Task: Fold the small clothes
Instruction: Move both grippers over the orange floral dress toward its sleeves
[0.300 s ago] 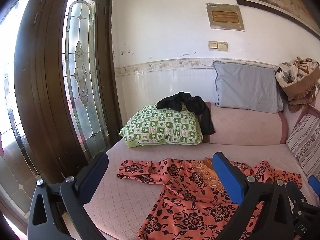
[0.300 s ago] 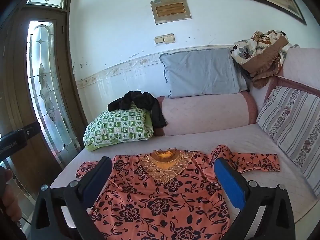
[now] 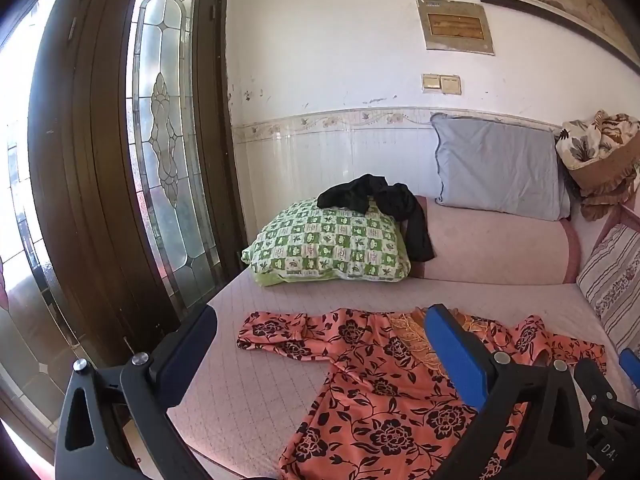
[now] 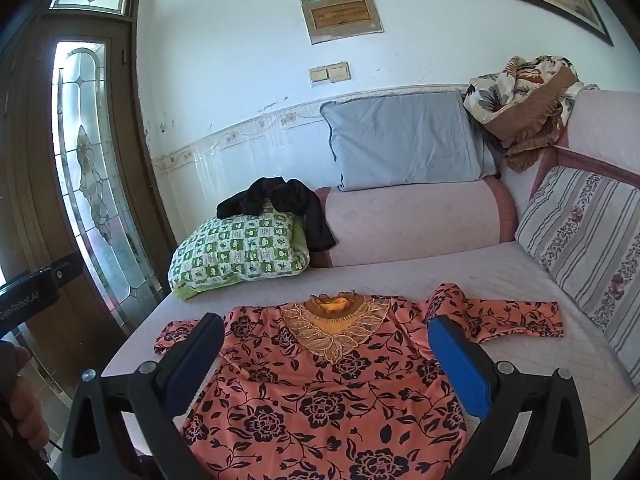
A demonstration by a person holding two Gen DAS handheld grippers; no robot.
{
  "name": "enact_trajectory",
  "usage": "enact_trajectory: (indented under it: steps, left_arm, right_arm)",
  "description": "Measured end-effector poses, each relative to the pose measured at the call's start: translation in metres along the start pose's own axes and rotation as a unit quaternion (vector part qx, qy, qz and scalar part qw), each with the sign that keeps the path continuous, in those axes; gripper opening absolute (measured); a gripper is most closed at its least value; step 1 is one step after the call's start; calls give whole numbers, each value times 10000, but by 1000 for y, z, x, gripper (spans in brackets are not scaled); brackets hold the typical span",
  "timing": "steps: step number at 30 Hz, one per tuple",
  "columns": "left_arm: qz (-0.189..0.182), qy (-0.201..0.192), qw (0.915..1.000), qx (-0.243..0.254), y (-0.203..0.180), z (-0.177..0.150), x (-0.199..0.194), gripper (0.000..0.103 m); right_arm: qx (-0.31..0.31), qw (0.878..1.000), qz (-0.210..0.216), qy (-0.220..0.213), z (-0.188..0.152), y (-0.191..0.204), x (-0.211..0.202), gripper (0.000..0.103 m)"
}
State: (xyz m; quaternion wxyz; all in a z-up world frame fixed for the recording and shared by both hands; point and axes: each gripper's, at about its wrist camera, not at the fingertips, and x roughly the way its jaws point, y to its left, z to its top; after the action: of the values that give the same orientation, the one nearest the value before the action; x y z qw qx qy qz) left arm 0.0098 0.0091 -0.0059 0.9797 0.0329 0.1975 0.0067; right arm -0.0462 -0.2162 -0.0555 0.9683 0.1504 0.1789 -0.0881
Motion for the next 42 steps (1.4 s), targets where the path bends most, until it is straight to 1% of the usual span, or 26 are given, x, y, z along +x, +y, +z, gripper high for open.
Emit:
enact_trajectory:
  steps: [1,6,8,11,15,27,42]
  left_arm:
    - [14,26,10000,-2,1,0,3,103]
    - [81,120,9999,-84,5,-2,19,103]
    - [113,119,9998,-91,4,-2,22,103]
    - [131,149,9998,-66,2,-3,28,103]
    - [141,195,9997,-28,-4,-4,31,103]
    - [166,266,9995,21,-9,-9,43,103]
    - [178,323,9993,57,-14,-14,57,103]
  right_arm:
    - [-7,10000,-19,21,0,1,-3,103]
    - [-56,9995,-19,301,-8,8,24,103]
    - [-88,9993,1,364,-9,8,27,103]
    - [-103,9993,-27,357,-11,4,29,103]
    - [34,9989,-25,457,-8,-2,38,103]
    - [170,9982,-23,583,-19,-14,56,103]
    - [237,9974,-20,674,-19,-18,67,103]
